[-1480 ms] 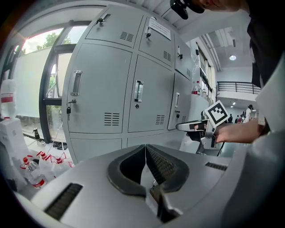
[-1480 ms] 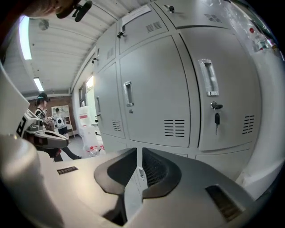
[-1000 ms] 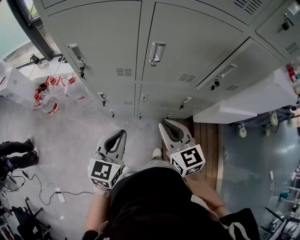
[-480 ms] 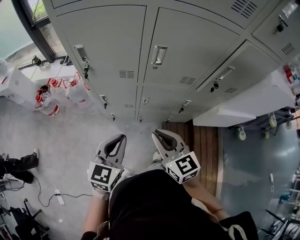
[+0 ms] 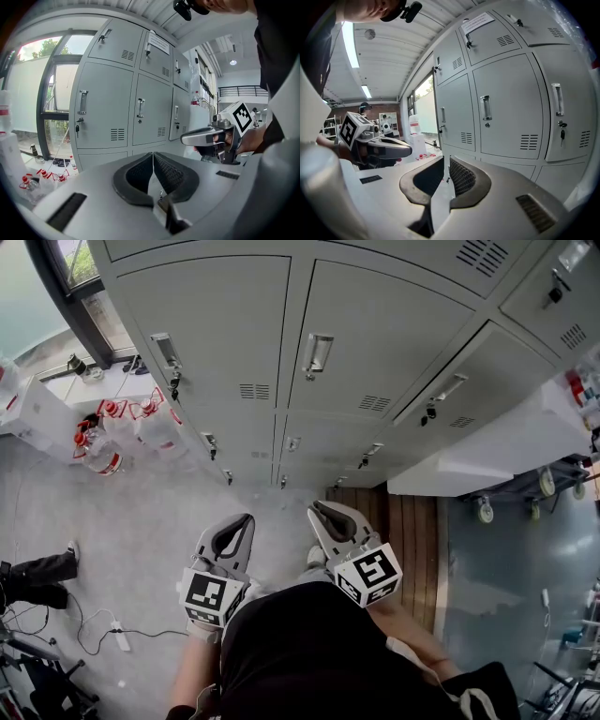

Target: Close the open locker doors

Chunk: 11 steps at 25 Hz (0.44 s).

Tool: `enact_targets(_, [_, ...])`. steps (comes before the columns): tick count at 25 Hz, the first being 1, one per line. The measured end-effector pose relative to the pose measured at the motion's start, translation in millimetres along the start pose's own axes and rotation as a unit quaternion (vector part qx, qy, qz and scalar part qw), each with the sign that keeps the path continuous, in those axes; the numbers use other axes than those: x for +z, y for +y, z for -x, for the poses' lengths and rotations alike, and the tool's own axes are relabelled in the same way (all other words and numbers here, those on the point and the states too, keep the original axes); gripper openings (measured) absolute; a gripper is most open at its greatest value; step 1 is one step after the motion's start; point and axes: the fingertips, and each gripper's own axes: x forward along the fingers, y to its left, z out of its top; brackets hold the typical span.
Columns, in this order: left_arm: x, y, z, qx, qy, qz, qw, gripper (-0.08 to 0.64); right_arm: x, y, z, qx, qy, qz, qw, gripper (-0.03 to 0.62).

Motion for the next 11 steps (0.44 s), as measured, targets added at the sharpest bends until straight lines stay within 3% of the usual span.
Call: enact_targets(11, [-2.0,-3.5,-4.0,0.002,0.007,0.0,1.0,0.021,-5.9,-7.6,2.7,0.003,0.002,-0.023,1.0,0.064])
